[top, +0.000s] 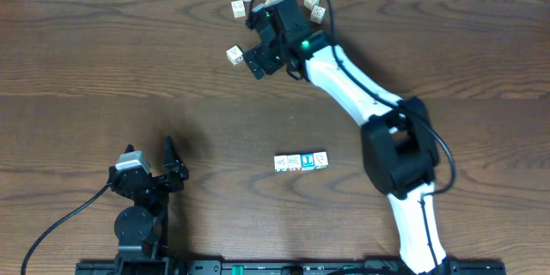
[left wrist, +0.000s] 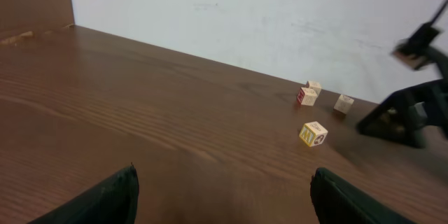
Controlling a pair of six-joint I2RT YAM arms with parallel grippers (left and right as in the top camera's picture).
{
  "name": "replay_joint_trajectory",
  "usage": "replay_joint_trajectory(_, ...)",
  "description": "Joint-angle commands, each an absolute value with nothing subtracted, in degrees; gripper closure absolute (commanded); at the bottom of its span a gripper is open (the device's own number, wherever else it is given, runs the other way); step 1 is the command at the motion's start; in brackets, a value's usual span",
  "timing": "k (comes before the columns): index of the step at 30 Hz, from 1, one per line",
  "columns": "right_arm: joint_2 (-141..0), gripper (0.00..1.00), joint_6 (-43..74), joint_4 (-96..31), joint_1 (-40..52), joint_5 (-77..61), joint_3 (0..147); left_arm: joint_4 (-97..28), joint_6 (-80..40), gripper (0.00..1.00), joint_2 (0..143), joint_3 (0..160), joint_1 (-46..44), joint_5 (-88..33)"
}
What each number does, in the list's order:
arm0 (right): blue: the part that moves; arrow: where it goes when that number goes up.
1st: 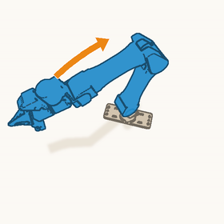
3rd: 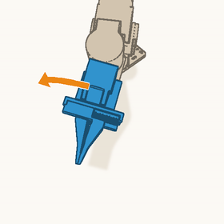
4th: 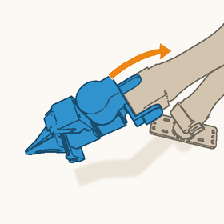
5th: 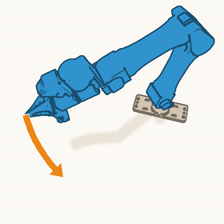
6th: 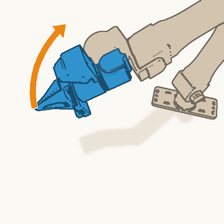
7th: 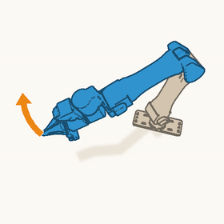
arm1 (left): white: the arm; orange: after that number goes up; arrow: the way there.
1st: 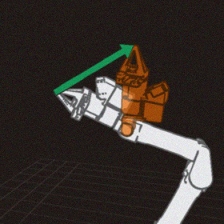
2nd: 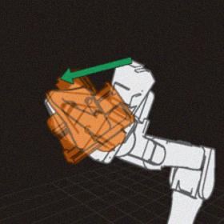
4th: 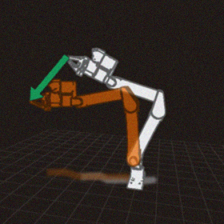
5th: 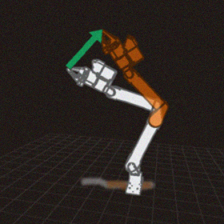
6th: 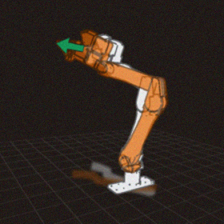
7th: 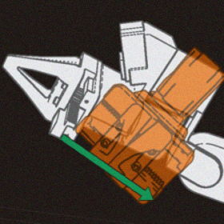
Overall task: Lift 5 blocks
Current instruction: 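Move the right gripper up to the far cluster of blocks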
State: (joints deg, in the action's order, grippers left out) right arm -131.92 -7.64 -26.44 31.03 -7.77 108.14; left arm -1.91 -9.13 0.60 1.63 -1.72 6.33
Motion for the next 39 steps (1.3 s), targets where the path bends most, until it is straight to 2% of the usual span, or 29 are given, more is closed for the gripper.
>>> replay_joint_trajectory(1, -136.22, 0.02, -14.39, -26.57, 32.29, -11.18, 113.67, -3.62, -8.8, 0.21, 0.27, 0.23, -1.85, 6.83)
replay_joint_trajectory(8, -142.58, 0.03, -16.97, -26.2, 33.71, -11.66, 120.62, -3.64, -8.8, 0.21, 0.27, 0.23, -1.85, 6.83)
replay_joint_trajectory(26, -146.39, 0.28, -17.58, -18.79, 36.1, -6.96, 121.19, -3.64, -8.8, 0.21, 0.27, 0.23, -1.85, 6.83)
replay_joint_trajectory(28, -146.54, 0.27, -17.23, -18.85, 36.07, -6.44, 121.16, -3.62, -8.8, 0.21, 0.27, 0.23, -1.85, 6.83)
replay_joint_trajectory(31, -147.35, 0.2, -16.4, -18.72, 36.05, -6.04, 121.16, -3.62, -8.8, 0.21, 0.27, 0.23, -1.85, 6.83)
replay_joint_trajectory(39, -149.69, 0.3, -13.74, -16.82, 36.21, -5.85, 121.16, -3.62, -8.8, 0.21, 0.27, 0.23, -1.85, 6.83)
